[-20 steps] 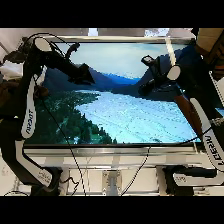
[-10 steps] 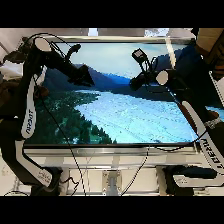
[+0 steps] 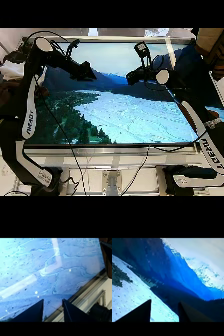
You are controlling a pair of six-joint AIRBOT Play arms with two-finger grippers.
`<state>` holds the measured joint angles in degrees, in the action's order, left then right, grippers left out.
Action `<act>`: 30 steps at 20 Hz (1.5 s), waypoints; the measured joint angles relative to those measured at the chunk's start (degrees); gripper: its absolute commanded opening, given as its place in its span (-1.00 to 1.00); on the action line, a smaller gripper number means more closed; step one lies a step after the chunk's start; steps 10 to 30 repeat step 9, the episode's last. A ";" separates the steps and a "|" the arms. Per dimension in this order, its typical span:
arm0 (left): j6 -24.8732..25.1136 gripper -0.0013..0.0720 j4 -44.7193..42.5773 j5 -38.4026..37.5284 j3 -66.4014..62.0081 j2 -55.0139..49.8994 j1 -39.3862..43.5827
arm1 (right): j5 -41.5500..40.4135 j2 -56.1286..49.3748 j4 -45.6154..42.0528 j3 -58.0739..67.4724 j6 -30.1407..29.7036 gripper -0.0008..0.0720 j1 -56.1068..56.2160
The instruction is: Fold the shirts.
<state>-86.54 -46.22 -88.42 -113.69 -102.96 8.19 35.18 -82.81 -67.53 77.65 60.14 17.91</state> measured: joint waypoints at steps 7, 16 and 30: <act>-0.02 -0.75 0.22 3.17 0.00 0.00 0.85 | 8.28 0.00 0.55 -0.02 1.31 -0.16 0.00; 0.48 -0.75 0.00 3.76 0.00 0.00 1.25 | 10.93 0.00 0.50 -0.04 1.55 -0.27 0.00; 0.48 -0.75 0.00 3.76 0.00 0.00 1.25 | 10.93 0.00 0.50 -0.04 1.55 -0.27 0.00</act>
